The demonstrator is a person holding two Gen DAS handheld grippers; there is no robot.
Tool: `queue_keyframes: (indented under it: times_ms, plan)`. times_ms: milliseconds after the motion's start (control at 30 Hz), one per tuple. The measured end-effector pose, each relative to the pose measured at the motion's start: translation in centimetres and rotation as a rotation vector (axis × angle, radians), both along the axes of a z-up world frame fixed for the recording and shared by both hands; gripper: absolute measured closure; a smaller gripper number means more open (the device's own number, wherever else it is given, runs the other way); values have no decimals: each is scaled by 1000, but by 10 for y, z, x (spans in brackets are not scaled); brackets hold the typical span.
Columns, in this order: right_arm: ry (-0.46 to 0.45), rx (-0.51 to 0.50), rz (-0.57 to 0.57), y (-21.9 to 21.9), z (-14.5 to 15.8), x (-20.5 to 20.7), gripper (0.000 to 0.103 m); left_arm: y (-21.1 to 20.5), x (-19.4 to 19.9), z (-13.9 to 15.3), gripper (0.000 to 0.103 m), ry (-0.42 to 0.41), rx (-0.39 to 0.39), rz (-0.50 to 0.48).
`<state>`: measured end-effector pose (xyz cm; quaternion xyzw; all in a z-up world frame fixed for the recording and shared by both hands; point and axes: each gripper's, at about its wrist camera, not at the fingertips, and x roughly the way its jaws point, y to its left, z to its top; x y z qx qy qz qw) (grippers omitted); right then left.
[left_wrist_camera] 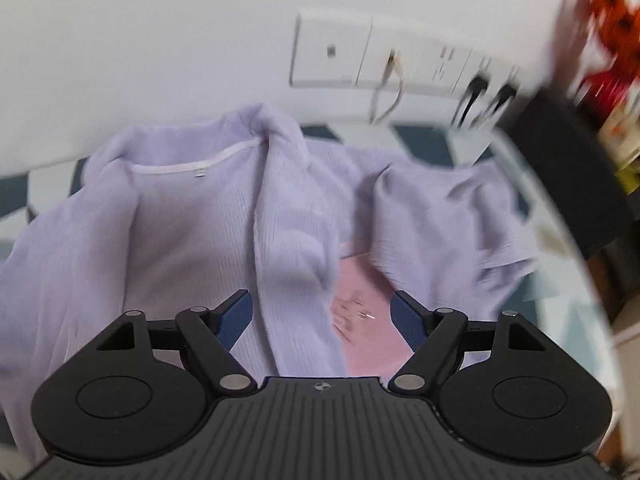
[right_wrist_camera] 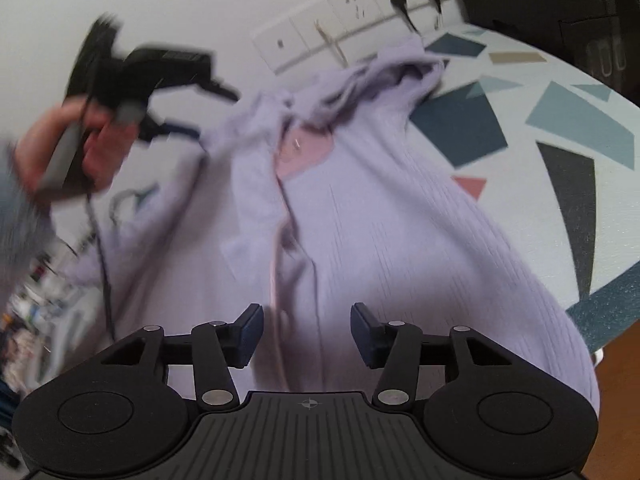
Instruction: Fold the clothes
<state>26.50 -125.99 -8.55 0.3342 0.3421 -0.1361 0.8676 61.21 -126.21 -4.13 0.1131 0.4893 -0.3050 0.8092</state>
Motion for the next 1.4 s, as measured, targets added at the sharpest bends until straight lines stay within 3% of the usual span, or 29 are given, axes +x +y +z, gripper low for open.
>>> queue_keyframes:
  times_ms: [67, 133, 200, 267, 400, 467, 500, 567, 600, 667, 733, 867, 933, 967, 1000, 1033, 1100, 1167, 1300, 1400]
  plan:
    - [15, 20, -17, 12, -11, 6, 58, -22, 13, -21, 26, -10, 69, -30]
    - [1, 47, -65, 23, -18, 9, 61, -35, 18, -36, 34, -8, 100, -79]
    - [-7, 70, -118, 33, -24, 12, 70, -32, 23, -46, 82, 24, 85, -98]
    - [-5, 81, -159, 39, -27, 7, 86, -16, 29, -44, 85, 66, 7, -113]
    - [-15, 37, -190, 54, -21, 8, 88, 30, 50, -33, 86, 171, -215, -134]
    - [-15, 16, -177, 63, -17, 10, 88, 62, 71, -34, 85, 260, -339, -88]
    - [-11, 3, -167, 68, -15, 11, 88, 78, 81, -40, 82, 288, -353, -36]
    - [14, -19, -146, 79, -13, 16, 87, 101, 94, -51, 74, 286, -303, 62]
    - [21, -31, -136, 85, -11, 18, 86, 109, 96, -52, 60, 265, -284, 83]
    - [31, -60, -110, 96, -7, 23, 84, 122, 98, -53, 42, 230, -261, 115]
    - [36, -73, -85, 104, -4, 27, 83, 122, 94, -45, 41, 215, -282, 102]
    - [51, -79, -94, 104, -4, 33, 81, 84, 67, -25, 36, 140, -275, -39]
    - [53, -75, -108, 102, -4, 34, 81, 55, 50, -25, 37, 79, -233, -107]
    - [52, -73, -114, 102, -4, 34, 81, 40, 41, -30, 42, 44, -203, -135]
    - [51, -71, -121, 101, -4, 34, 81, 24, 34, -35, 60, 15, -167, -156]
    - [48, -66, -128, 100, -5, 33, 81, 10, 30, -41, 69, 2, -128, -170]
    - [46, -60, -139, 99, -6, 34, 81, -7, 25, -53, 76, 2, -61, -176]
    - [48, -60, -147, 98, -7, 34, 81, -3, 27, -53, 86, -16, -59, -163]
    - [32, -66, -141, 101, -5, 37, 80, 37, 48, -38, 86, -4, -152, -111]
    - [39, -82, -117, 103, -5, 40, 77, 68, 79, -48, 86, 23, -113, 21]
